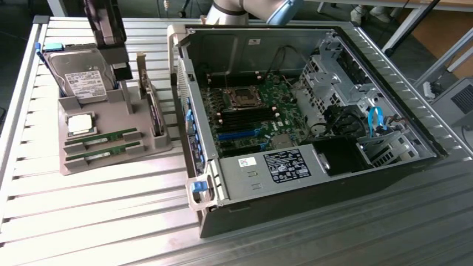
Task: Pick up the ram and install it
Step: 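Pick up the ram and move it above insertion slot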
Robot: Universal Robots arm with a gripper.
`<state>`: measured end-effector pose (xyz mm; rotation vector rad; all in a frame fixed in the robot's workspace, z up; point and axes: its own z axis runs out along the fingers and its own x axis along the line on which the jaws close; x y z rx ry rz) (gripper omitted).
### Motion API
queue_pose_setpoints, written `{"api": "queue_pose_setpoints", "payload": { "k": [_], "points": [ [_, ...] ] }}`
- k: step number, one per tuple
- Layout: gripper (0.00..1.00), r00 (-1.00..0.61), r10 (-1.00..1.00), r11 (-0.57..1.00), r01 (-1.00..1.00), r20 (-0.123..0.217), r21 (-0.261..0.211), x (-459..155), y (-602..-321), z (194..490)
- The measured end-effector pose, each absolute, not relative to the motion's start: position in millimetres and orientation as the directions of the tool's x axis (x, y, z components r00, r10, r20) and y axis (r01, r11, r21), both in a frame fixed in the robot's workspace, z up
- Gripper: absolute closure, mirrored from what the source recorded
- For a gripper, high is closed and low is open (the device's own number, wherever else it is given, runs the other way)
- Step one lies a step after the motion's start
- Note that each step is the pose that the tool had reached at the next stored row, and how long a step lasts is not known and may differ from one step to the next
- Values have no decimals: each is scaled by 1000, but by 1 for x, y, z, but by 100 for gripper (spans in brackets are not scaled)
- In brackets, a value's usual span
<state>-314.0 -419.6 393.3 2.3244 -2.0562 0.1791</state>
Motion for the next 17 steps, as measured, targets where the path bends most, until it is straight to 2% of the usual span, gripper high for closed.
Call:
{"api": "queue_pose_setpoints", "payload": {
  "k": [2, 4, 6, 8, 14, 17],
  "points": [
    [87, 118, -993, -120, -991, 29, -61, -314, -421, 393],
    [87, 118, -993, -117, -991, -5, -65, -314, -421, 393],
    [87, 118, -993, -117, -992, -7, -54, -314, -421, 393],
    [87, 117, -993, -117, -993, -13, -2, -314, -421, 393],
    [87, 117, -993, -117, -993, -15, 15, -314, -421, 392],
    [67, 117, -993, -117, -993, -15, 15, -314, -421, 392]
  ]
}}
